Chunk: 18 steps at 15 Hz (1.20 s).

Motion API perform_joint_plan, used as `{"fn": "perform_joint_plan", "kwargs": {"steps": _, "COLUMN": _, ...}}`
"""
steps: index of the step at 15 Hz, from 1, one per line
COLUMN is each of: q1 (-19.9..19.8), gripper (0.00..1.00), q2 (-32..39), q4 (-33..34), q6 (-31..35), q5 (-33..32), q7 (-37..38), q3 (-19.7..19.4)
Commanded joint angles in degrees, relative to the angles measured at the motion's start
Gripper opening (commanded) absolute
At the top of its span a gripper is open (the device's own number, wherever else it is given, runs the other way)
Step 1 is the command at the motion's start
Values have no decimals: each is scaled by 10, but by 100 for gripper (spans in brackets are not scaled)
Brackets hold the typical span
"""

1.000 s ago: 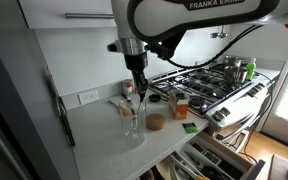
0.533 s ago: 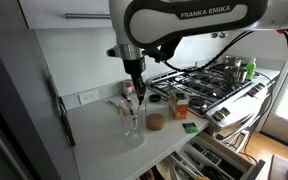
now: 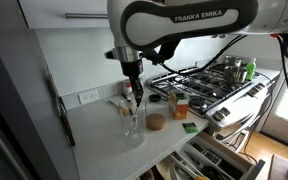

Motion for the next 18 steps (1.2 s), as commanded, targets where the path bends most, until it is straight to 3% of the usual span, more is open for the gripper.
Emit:
{"fn": "perform_joint_plan", "kwargs": {"steps": 1, "q1": 3, "gripper": 4, "q2": 16, "q4": 23, "q6": -27, "q5": 5, "q7": 10, "q3": -1}}
{"fn": "perform_joint_plan", "kwargs": {"steps": 7, "q1": 3, "gripper": 4, "q2": 26, "q4": 32, "q6": -33, "q5": 6, "q7": 14, "q3": 0}}
{"fn": "perform_joint_plan", "kwargs": {"steps": 11, "q1": 4, "gripper": 47, "q2": 27, "q4": 32, "q6": -35, "q5": 6, "q7": 14, "q3": 0}}
{"fn": "perform_joint_plan", "kwargs": {"steps": 13, "q1": 4, "gripper": 52, "q2": 27, "q4": 33, "q6": -36, "q5": 5, "q7": 15, "q3": 0}}
{"fn": "perform_joint_plan", "kwargs": {"steps": 14, "q1": 4, "gripper": 61, "q2": 26, "q4": 33, "q6": -36, "q5": 6, "q7": 15, "q3": 0}}
{"fn": "perform_joint_plan", "kwargs": {"steps": 15, "q1": 4, "gripper": 77, "q2": 25, "q4": 34, "q6": -36, "q5": 5, "q7": 16, "q3": 0}}
{"fn": "perform_joint_plan", "kwargs": {"steps": 18, "q1": 3, "gripper": 98, "q2": 16, "q4": 43, "q6": -40, "q5": 8, "q7": 24, "q3": 0}}
